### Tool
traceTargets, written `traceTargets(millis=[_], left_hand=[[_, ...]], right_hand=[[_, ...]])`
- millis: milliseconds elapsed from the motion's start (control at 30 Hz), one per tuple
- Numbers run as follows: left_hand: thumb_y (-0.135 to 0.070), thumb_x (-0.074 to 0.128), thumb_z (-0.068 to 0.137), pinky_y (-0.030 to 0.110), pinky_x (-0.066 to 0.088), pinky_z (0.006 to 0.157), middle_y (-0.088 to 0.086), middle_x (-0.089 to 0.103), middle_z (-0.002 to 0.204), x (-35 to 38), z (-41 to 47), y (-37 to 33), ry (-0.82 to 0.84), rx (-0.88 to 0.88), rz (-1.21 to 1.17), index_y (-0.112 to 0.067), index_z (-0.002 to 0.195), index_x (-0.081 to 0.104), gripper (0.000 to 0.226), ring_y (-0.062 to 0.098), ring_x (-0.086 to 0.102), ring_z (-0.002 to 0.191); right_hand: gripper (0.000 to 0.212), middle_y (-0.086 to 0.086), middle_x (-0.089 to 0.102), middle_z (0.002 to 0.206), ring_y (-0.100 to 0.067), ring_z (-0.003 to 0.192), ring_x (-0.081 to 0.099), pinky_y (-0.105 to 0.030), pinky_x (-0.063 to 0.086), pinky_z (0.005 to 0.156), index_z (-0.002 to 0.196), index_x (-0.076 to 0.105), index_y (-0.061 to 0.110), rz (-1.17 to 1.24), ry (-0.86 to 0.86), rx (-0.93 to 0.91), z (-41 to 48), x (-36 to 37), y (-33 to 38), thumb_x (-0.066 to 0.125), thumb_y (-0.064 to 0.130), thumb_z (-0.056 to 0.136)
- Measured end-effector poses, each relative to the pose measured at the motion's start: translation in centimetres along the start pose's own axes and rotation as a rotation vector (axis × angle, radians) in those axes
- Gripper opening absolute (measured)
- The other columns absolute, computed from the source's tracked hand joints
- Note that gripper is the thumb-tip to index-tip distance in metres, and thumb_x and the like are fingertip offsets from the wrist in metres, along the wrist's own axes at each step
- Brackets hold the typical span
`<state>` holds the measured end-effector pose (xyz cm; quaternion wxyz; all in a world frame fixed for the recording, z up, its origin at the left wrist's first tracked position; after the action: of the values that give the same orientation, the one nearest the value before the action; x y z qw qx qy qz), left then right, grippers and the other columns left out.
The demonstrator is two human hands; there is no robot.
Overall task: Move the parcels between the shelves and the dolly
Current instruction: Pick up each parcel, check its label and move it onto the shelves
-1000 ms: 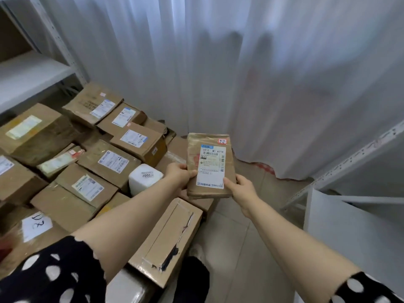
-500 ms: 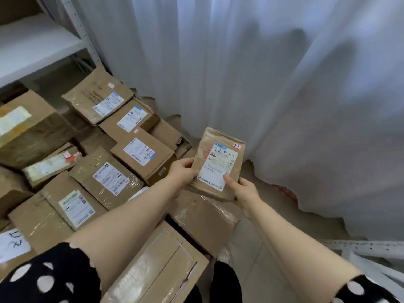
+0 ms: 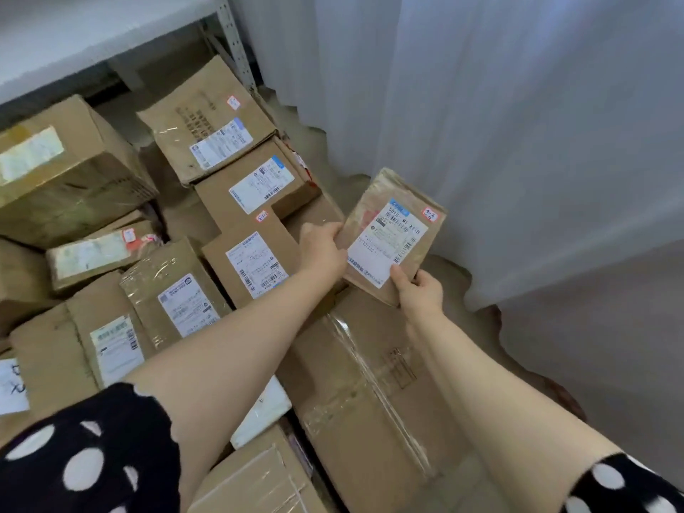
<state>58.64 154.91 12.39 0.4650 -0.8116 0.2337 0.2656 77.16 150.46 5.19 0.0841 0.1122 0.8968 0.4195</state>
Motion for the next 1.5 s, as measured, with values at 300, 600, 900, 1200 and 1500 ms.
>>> traceTargets(millis=[300, 600, 900, 1200, 1500], left_hand=[[-0.007, 0.047, 0.094, 0.034, 0.037, 0.095, 0.009, 0.047, 0.132, -0.5, 7.3, 2.0, -0.138, -0.038, 0.364, -0.03, 0.139, 0.047, 0.05, 0.03, 0.038, 0.123], [-0.048, 0.05, 0.087, 0.041, 0.027, 0.105, 0.015, 0.039, 0.138, 1.6, 10.5, 5.5, -0.015, -0.136, 0.611, -0.028, 0.145, 0.03, 0.065, 0.035, 0.031, 0.129], [-0.043, 0.047, 0.092, 0.039, 0.028, 0.1, 0.008, 0.063, 0.113, 2.1, 9.4, 6.3, -0.063, -0.291, 0.48, -0.006, 0.152, -0.003, 0.087, 0.031, 0.053, 0.117], [-0.045, 0.039, 0.094, 0.038, 0.03, 0.083, 0.009, 0.056, 0.12, 4.9, 8.4, 6.1, 0.115, -0.063, 0.849, -0.023, 0.117, 0.057, 0.037, 0.028, 0.045, 0.113], [-0.046, 0.039, 0.094, 0.039, 0.034, 0.089, 0.007, 0.051, 0.127, 5.4, 8.5, 6.8, 0.182, 0.007, 0.851, -0.025, 0.124, 0.051, 0.038, 0.028, 0.044, 0.12]], right_hand=[[0.029, -0.003, 0.063, 0.115, -0.018, 0.099, 0.061, -0.029, 0.05, 0.087, 0.122, 0.056, 0.004, 0.025, 0.045, 0.044, 7.7, 6.6, -1.9, 0.057, 0.013, 0.095], [0.033, -0.008, 0.062, 0.121, -0.023, 0.111, 0.059, -0.031, 0.047, 0.093, 0.124, 0.055, 0.007, -0.201, 0.081, -0.009, 10.1, 10.0, -4.2, 0.055, 0.005, 0.091], [0.052, 0.0, 0.047, 0.143, -0.017, 0.132, 0.043, -0.026, 0.031, 0.11, 0.145, 0.039, 0.018, -0.361, 0.068, -0.225, 10.9, 7.1, 0.5, 0.037, 0.005, 0.095], [0.054, -0.006, 0.026, 0.137, -0.015, 0.112, 0.045, -0.016, 0.025, 0.101, 0.147, 0.034, 0.016, -0.606, 0.186, -0.231, 11.0, 9.3, 0.6, 0.051, 0.012, 0.095], [0.054, -0.015, 0.04, 0.138, -0.028, 0.119, 0.049, -0.027, 0.033, 0.101, 0.147, 0.033, 0.017, -0.707, 0.093, -0.246, 11.0, 9.0, 0.3, 0.051, 0.015, 0.096]])
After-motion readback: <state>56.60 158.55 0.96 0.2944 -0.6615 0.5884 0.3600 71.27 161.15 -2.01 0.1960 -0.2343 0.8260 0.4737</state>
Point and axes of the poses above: each hand's wrist, its own z-axis towards the middle knuckle, its own x-axis out of the palm, y = z × x, the point moved 10 cm from there along z, towards the middle knuckle
